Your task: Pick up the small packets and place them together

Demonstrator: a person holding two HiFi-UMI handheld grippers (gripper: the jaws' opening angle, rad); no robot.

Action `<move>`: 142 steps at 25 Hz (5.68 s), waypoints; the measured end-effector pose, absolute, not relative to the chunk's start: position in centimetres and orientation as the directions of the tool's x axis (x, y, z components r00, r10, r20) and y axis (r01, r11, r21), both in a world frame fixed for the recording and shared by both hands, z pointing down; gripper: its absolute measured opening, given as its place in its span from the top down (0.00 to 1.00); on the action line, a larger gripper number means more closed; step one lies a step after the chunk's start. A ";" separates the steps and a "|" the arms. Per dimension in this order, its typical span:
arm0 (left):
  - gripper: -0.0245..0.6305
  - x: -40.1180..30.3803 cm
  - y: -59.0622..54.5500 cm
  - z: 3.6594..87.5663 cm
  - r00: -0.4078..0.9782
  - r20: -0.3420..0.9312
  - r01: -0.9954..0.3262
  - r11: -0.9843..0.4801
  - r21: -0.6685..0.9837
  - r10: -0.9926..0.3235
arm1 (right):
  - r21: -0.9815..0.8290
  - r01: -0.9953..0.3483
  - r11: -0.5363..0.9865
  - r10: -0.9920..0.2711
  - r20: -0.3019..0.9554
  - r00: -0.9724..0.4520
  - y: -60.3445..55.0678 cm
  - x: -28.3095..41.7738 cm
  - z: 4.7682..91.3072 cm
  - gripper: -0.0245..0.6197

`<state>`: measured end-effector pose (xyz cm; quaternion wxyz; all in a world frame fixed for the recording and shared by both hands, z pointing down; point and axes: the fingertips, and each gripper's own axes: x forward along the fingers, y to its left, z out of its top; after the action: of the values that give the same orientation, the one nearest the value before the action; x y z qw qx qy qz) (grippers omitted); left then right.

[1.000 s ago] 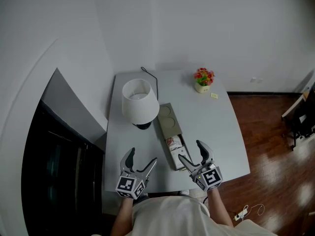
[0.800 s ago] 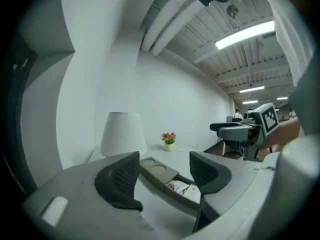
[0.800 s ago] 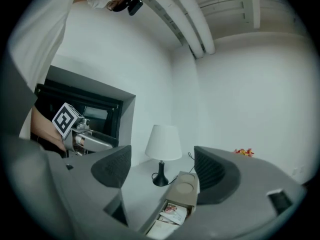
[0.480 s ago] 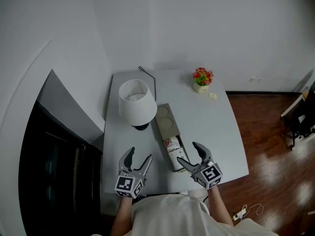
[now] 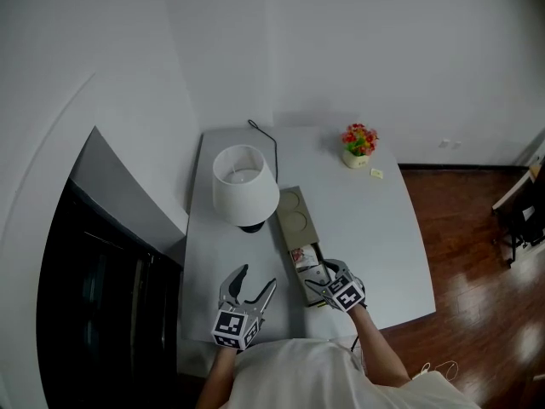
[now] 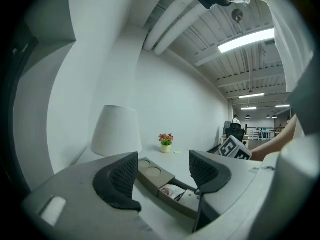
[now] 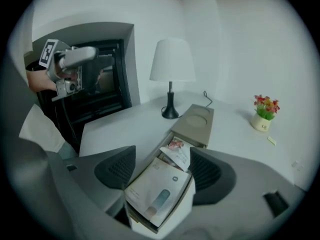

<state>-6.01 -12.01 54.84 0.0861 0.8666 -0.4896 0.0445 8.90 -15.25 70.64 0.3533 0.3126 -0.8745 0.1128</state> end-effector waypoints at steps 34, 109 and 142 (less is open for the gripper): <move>0.51 -7.4 -10.4 55.7 0.502 0.200 -0.865 -0.489 0.113 -0.841 | 0.422 -0.426 0.800 -0.572 0.751 -0.331 -17.7 8.6 71.8 0.96; 0.56 -5.9 -11.0 54.3 0.537 0.135 -0.844 -0.527 0.101 -0.833 | -0.107 -0.790 0.603 -0.779 0.134 -0.612 -10.9 11.8 57.4 0.51; 0.56 -9.8 -9.6 55.0 0.425 0.152 -0.904 -0.410 0.123 -0.892 | 0.140 -0.172 0.975 -0.178 0.958 -0.227 -13.2 8.6 80.4 0.58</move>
<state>-9.78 -9.58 54.95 0.0933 0.8390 -0.5351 0.0311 8.58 -13.25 80.35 0.6115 0.1114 -0.7833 -0.0025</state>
